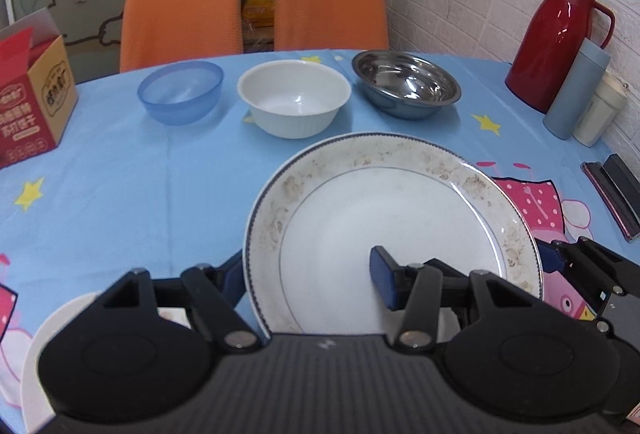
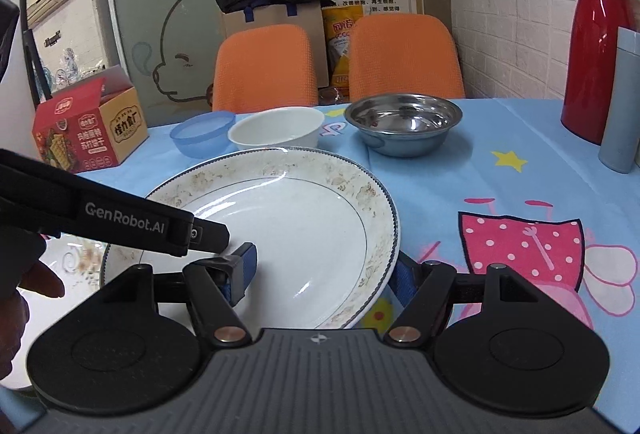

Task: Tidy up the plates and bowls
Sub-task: 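Carry the speckled-rim plate with both tools onto the plate stack, release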

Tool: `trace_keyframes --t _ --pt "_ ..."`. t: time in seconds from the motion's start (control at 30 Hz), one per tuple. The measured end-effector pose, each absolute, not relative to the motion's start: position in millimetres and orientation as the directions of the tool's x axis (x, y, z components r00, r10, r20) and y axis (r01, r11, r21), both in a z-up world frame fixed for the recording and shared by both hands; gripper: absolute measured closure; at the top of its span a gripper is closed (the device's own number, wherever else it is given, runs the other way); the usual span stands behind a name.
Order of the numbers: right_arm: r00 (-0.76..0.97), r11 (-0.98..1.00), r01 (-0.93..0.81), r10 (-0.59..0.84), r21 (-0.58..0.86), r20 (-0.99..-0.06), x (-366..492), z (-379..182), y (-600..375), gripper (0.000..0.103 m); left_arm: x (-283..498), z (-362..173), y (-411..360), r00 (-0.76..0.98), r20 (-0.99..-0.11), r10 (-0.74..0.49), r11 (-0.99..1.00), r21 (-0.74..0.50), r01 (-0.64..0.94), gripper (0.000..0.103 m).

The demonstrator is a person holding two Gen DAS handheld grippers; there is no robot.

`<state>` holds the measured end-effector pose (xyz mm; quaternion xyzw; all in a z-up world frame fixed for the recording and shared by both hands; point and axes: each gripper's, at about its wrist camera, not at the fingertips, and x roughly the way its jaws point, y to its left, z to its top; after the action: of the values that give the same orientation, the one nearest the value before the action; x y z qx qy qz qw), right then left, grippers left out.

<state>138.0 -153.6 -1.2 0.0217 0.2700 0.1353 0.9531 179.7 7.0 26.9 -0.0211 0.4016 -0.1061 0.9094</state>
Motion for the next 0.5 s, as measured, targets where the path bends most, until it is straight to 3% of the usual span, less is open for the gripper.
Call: trace_keyframes --t 0.5 --pt "0.709 0.855 -0.511 0.478 0.089 -0.518 91.0 -0.2 -27.5 0.0 81.3 23.1 144.5 0.693 -0.72 -0.019 0.987 -0.123 -0.101 0.051"
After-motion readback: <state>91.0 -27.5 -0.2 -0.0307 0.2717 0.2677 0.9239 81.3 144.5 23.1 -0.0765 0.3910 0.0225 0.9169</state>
